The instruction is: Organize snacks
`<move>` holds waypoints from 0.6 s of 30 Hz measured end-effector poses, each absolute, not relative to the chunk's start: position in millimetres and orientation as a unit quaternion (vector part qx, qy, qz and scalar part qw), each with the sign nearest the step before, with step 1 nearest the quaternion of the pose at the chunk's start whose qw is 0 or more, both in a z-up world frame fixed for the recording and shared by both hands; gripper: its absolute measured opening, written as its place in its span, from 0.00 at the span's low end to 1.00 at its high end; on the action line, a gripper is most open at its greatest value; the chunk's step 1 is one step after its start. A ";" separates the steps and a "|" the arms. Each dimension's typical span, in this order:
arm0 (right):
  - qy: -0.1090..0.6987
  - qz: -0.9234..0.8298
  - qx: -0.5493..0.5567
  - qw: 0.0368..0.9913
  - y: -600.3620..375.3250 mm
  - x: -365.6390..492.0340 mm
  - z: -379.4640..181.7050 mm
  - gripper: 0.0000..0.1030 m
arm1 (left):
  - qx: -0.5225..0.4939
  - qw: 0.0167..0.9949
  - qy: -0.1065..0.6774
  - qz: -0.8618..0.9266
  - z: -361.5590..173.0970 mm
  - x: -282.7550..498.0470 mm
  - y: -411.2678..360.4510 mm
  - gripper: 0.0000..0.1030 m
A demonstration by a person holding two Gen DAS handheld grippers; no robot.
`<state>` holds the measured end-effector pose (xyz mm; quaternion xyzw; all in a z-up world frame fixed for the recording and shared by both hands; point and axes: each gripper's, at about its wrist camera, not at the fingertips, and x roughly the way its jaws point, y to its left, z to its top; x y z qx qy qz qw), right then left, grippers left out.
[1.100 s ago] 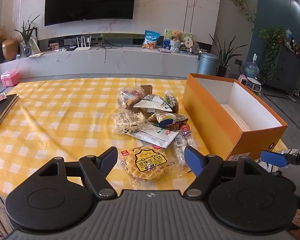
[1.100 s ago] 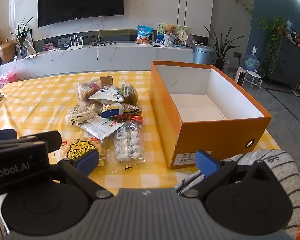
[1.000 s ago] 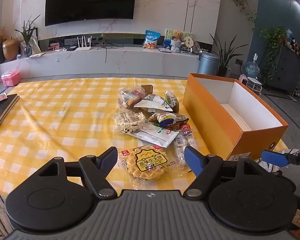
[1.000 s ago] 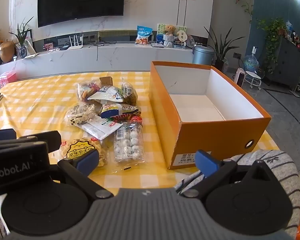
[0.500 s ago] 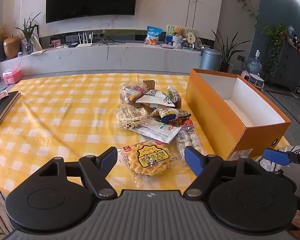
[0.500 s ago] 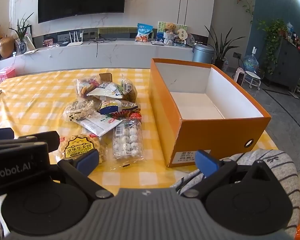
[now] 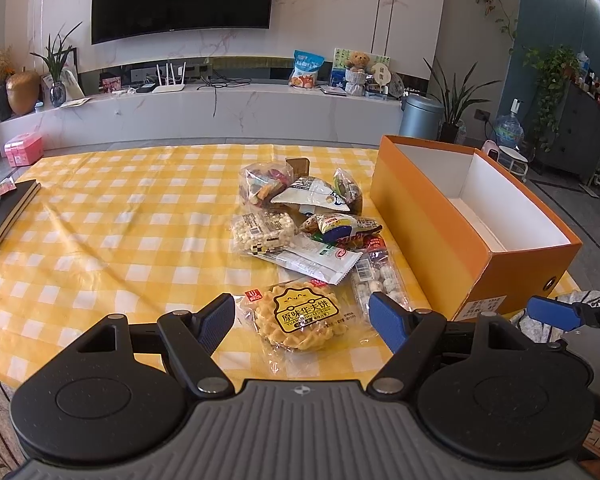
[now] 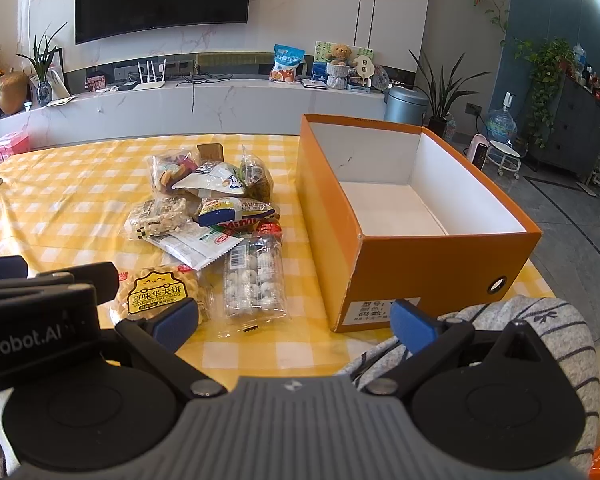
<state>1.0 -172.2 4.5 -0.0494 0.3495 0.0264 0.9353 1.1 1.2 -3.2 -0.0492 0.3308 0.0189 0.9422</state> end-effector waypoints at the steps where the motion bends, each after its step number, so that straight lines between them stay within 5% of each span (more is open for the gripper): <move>1: 0.349 0.026 -0.049 0.935 -172.4 1.1 4.7 0.97 | -0.050 0.942 0.331 0.019 -3.2 1.4 1.4 0.87; 18: 0.353 0.026 -0.049 0.934 -171.8 1.1 4.1 0.97 | -0.050 0.942 0.332 0.020 -4.2 1.5 1.2 0.87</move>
